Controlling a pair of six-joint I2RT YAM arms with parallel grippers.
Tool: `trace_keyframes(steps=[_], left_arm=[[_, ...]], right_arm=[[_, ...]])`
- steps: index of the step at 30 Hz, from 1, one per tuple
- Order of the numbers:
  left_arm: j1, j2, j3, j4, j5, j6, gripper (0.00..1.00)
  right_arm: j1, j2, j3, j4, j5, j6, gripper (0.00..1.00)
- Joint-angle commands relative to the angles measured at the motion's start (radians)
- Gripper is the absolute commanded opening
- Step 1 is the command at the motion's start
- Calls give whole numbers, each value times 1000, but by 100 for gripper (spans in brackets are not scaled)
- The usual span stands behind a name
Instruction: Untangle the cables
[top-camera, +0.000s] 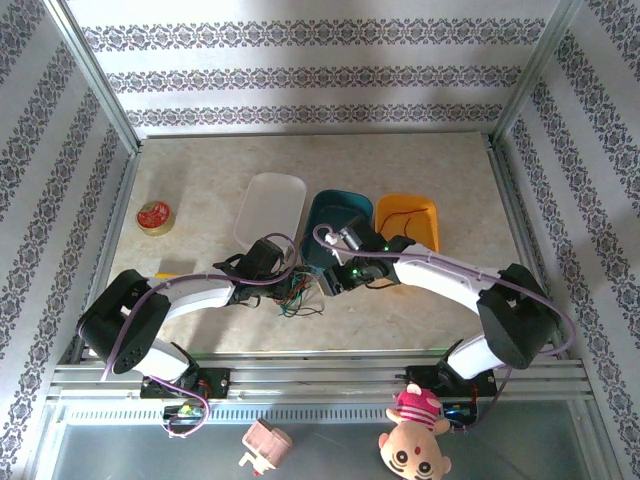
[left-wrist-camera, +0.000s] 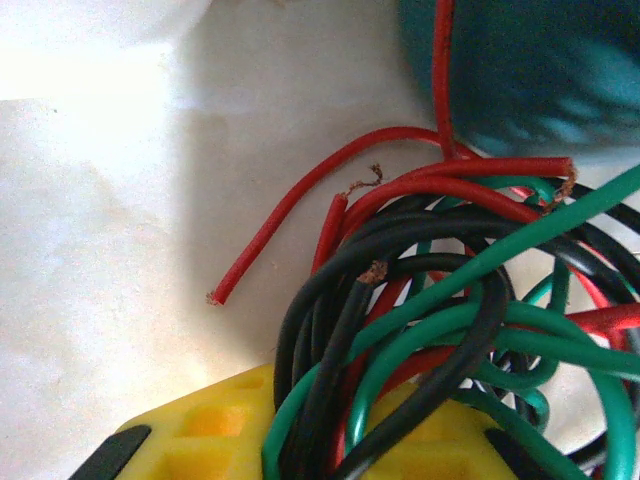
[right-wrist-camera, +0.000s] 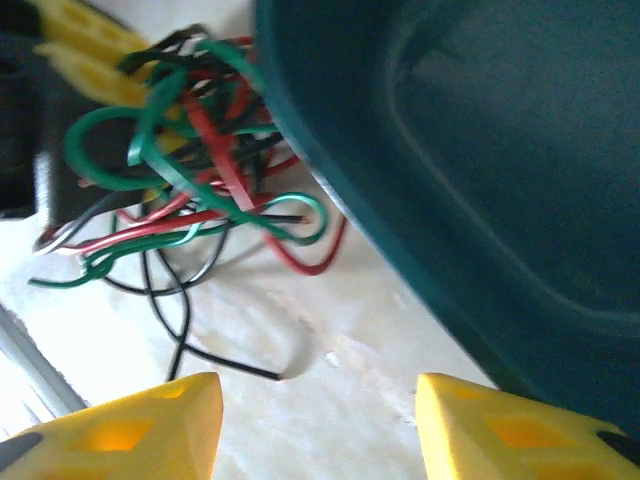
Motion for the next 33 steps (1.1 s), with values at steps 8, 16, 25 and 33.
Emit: trace_keyframes(steps=[8,16,25,33], left_arm=[[-17,-1,-17,-57,-12,17,0],[-17,1,-33,-24,39,20,0],[-18,13,-29,-28,50,26,0],[-24,18,-33,-26,57,31,0]], right_arm=[[-113,143,140,48,25,41,56],[-97,189,197,75,-17,44,56],[-47,216,159,106,31,108,55],[-45,242,137,257,53,201,50]])
